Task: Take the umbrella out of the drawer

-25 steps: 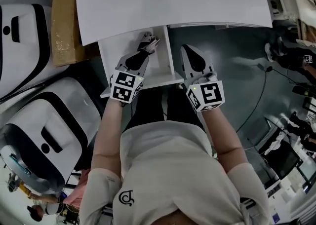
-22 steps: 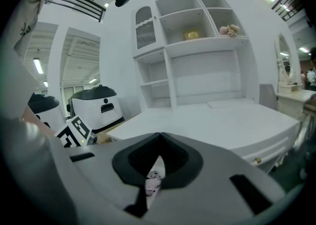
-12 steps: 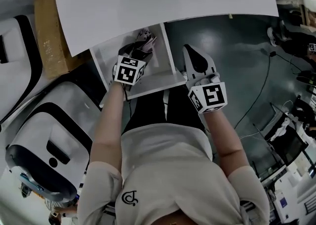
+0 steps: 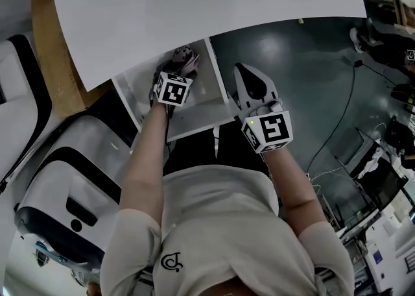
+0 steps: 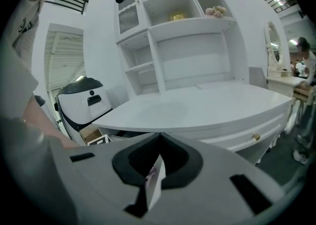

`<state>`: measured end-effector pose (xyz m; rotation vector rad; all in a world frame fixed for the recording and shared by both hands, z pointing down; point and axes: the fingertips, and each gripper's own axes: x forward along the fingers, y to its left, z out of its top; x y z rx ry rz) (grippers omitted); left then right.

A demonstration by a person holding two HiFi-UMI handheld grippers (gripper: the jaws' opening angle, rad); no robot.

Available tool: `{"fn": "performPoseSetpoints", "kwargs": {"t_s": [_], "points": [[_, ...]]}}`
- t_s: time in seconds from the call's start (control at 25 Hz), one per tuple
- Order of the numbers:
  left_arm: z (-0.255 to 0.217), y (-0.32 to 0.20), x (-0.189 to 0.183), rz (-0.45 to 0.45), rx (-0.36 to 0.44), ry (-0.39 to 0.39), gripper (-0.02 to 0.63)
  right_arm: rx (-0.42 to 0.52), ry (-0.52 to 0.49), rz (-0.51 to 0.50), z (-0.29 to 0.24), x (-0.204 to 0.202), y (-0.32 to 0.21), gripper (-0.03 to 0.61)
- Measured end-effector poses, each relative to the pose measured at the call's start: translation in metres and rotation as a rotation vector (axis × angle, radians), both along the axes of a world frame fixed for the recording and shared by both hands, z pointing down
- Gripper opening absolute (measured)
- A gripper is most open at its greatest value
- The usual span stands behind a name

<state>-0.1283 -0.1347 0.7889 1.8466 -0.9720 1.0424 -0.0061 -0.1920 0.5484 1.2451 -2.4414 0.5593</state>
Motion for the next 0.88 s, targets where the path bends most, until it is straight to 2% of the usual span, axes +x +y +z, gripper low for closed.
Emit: {"fn": "performPoseSetpoints", "kwargs": {"t_s": [0.16, 0.28, 0.44, 0.56, 0.76, 0.88], "points": [[0.014, 0.003, -0.007, -0.010, -0.016, -0.066, 0.388, -0.024, 0.008, -0.009, 0.010, -0.001, 0.000, 0.006], [0.014, 0.003, -0.012, -0.008, -0.001, -0.138, 0.325, -0.031, 0.014, -0.017, 0.013, 0.002, 0.001, 0.006], [0.014, 0.003, -0.013, -0.004, 0.001, -0.201, 0.281, -0.059, -0.003, 0.026, 0.014, 0.011, -0.002, 0.006], [0.013, 0.004, -0.010, -0.004, -0.017, -0.199, 0.249, -0.065, -0.027, 0.063, 0.010, 0.018, -0.006, 0.006], [0.010, 0.021, -0.010, 0.001, -0.102, -0.157, 0.225, -0.070, -0.057, 0.100, 0.004, 0.024, -0.004, 0.006], [-0.007, 0.021, -0.011, 0.001, -0.091, -0.162, 0.225, -0.060, -0.063, 0.085, -0.006, 0.027, -0.002, 0.006]]}}
